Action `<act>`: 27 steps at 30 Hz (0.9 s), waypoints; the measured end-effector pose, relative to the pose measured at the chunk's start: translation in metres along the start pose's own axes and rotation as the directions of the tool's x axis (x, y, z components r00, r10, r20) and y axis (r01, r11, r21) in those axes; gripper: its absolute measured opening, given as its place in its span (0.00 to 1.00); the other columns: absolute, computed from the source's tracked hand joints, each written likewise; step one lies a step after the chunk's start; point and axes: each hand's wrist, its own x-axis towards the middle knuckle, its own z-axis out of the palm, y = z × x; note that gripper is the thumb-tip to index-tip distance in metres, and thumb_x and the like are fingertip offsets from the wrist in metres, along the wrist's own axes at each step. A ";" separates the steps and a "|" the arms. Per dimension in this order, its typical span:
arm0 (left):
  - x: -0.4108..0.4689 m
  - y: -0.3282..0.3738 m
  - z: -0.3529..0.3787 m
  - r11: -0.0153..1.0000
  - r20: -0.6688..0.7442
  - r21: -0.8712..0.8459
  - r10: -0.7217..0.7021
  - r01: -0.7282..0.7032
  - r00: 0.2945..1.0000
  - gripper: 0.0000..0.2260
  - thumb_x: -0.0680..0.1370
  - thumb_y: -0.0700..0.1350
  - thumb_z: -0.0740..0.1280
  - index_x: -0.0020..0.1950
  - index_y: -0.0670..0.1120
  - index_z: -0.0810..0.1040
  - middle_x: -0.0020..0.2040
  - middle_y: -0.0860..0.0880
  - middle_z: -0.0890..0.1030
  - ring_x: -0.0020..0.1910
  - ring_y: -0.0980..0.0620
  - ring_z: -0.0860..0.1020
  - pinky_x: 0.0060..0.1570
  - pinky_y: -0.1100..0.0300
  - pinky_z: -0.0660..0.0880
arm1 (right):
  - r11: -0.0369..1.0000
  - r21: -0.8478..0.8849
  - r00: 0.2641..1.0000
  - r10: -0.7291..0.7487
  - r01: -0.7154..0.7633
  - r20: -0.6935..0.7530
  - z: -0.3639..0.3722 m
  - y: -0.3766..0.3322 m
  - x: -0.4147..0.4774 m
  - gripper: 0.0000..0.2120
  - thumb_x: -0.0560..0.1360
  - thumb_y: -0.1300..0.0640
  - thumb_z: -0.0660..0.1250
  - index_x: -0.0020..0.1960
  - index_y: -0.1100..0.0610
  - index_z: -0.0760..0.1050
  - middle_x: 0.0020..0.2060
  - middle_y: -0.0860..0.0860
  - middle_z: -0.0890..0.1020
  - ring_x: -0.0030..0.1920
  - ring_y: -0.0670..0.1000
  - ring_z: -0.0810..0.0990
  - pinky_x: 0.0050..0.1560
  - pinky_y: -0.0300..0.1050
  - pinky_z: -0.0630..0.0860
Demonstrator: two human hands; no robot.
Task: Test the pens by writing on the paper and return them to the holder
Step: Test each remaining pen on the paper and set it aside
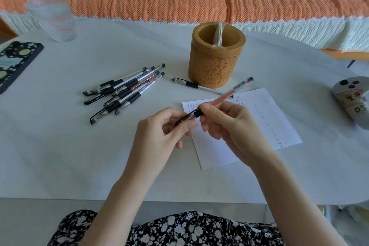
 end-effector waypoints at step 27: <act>0.008 -0.008 0.006 0.970 -0.055 0.240 0.056 -0.041 0.997 0.03 0.75 0.48 0.68 0.42 0.51 0.80 0.29 0.54 0.78 0.27 0.58 0.72 0.28 0.69 0.65 | 0.952 -0.302 0.962 -0.031 -0.054 -0.271 0.010 0.007 -0.002 0.15 0.73 0.53 0.70 0.35 0.63 0.79 0.22 0.48 0.77 0.21 0.43 0.70 0.25 0.32 0.65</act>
